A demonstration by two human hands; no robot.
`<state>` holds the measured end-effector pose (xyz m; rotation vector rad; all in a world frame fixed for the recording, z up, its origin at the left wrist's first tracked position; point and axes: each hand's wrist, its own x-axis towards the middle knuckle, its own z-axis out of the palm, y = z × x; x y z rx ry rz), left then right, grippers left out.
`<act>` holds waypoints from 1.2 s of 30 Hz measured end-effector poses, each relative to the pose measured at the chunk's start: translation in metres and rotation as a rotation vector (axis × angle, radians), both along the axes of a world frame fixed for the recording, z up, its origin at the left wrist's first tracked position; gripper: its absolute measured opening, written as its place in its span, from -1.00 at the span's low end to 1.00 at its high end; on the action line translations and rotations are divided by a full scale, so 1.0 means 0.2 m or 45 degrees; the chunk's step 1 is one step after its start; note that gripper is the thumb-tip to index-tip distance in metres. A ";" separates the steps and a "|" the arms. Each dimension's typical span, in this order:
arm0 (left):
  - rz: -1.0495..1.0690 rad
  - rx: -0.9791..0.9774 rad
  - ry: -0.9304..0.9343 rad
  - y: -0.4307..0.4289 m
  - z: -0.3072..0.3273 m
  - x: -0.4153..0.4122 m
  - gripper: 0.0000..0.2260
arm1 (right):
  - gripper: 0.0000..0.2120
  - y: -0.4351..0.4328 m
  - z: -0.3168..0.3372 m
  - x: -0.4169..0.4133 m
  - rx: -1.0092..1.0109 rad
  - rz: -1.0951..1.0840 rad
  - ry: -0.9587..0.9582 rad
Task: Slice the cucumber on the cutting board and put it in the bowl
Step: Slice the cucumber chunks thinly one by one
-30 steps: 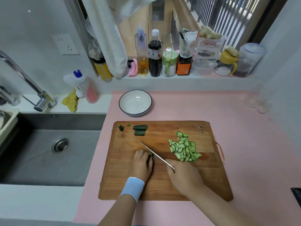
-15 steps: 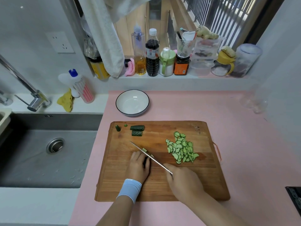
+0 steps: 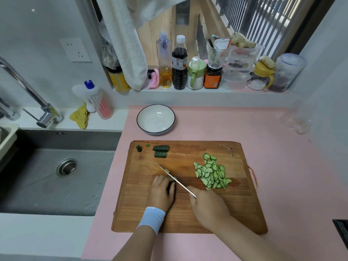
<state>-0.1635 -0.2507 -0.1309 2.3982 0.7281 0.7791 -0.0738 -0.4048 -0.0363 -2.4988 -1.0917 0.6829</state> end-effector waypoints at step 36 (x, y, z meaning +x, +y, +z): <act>0.012 -0.020 0.021 0.00 -0.01 -0.02 -0.85 | -0.60 -0.09 -0.01 -0.04 -0.016 -0.006 -0.103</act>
